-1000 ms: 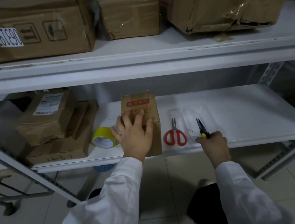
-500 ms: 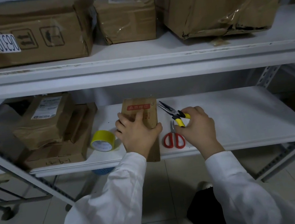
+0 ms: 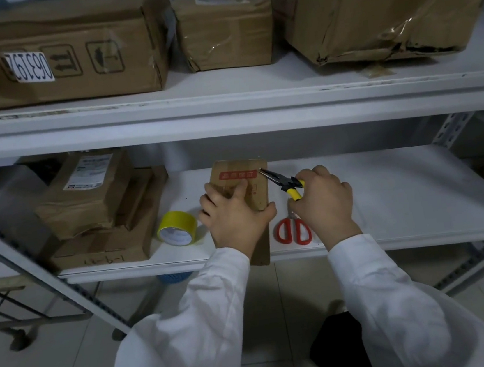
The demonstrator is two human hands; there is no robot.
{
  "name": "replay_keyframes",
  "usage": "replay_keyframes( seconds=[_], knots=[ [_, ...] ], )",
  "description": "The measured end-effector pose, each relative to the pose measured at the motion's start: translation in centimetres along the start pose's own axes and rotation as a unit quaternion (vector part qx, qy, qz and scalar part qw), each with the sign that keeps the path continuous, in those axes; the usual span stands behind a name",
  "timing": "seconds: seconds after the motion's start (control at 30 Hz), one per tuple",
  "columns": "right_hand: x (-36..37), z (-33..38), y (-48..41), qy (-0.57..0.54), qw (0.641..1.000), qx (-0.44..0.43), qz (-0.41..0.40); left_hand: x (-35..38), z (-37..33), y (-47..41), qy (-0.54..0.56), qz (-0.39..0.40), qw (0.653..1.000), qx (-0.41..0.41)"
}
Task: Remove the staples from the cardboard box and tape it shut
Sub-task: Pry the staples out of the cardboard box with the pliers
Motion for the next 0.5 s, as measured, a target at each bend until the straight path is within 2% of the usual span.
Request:
replay_keyframes(
  seconds=[0.2, 0.37, 0.5],
  knots=[
    [-0.6, 0.6, 0.0, -0.013, 1.000, -0.007, -0.021, 0.0, 0.0, 0.0, -0.004, -0.002, 1.000, -0.001],
    [-1.8, 1.3, -0.5, -0.076, 0.995, -0.004, -0.065, -0.1, 0.0, 0.0, -0.010, 0.001, 1.000, 0.002],
    [-2.7, 0.9, -0.8, -0.156, 0.985, 0.029, -0.063, -0.1, 0.1, 0.0, -0.006, 0.004, 1.000, 0.002]
  ],
)
Point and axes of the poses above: each hand's wrist, its own y-axis away from the middle knuckle, its own x-axis out of the palm, z = x × y, the point moved 4 cm from there along -y, towards the middle knuckle, and after that the axes turned 14 degrees about -y, right-handed, at the moved point
